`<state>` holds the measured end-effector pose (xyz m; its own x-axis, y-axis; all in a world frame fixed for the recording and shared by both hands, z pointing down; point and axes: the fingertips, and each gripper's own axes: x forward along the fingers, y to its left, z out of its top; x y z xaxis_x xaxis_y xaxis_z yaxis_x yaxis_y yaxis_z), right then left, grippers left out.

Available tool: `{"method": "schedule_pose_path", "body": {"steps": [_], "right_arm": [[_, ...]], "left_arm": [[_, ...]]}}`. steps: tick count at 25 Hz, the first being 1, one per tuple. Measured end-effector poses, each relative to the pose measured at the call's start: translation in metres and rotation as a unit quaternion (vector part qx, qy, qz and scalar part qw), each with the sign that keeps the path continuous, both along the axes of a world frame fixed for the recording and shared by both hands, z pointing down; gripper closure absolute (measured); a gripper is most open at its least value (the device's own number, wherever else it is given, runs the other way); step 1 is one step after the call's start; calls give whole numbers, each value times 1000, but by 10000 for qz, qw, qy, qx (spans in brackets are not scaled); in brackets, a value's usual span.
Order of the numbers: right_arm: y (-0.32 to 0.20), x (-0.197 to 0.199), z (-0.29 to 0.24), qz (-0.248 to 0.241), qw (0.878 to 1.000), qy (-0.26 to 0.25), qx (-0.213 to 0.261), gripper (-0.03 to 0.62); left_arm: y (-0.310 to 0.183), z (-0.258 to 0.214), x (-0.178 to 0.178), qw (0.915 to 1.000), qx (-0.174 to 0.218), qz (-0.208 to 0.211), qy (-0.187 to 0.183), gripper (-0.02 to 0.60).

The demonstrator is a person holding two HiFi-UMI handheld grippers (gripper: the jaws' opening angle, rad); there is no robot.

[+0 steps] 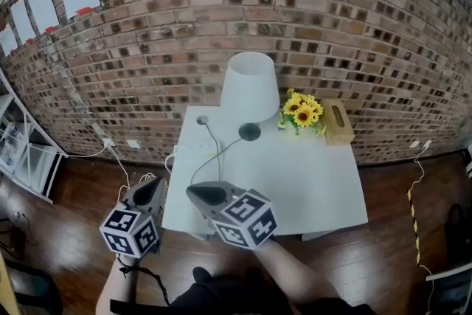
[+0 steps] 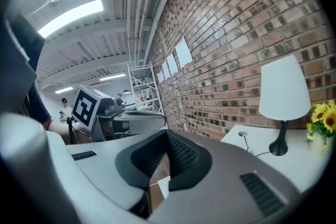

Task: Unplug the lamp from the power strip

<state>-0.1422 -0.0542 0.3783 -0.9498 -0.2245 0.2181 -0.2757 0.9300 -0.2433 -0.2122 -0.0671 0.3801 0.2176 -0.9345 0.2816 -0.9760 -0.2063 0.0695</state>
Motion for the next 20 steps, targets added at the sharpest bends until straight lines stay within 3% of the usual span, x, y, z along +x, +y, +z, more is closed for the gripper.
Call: {"method": "schedule_pose_path", "body": {"steps": [11, 20], "right_arm": [[-7, 99, 1, 302, 9994, -136, 23, 594], [-7, 147, 16, 446, 9981, -202, -361, 594]], "left_arm": [[-9, -2, 106, 9992, -13, 346, -216, 571], [-13, 3, 152, 9987, -79, 467, -192, 571]]}}
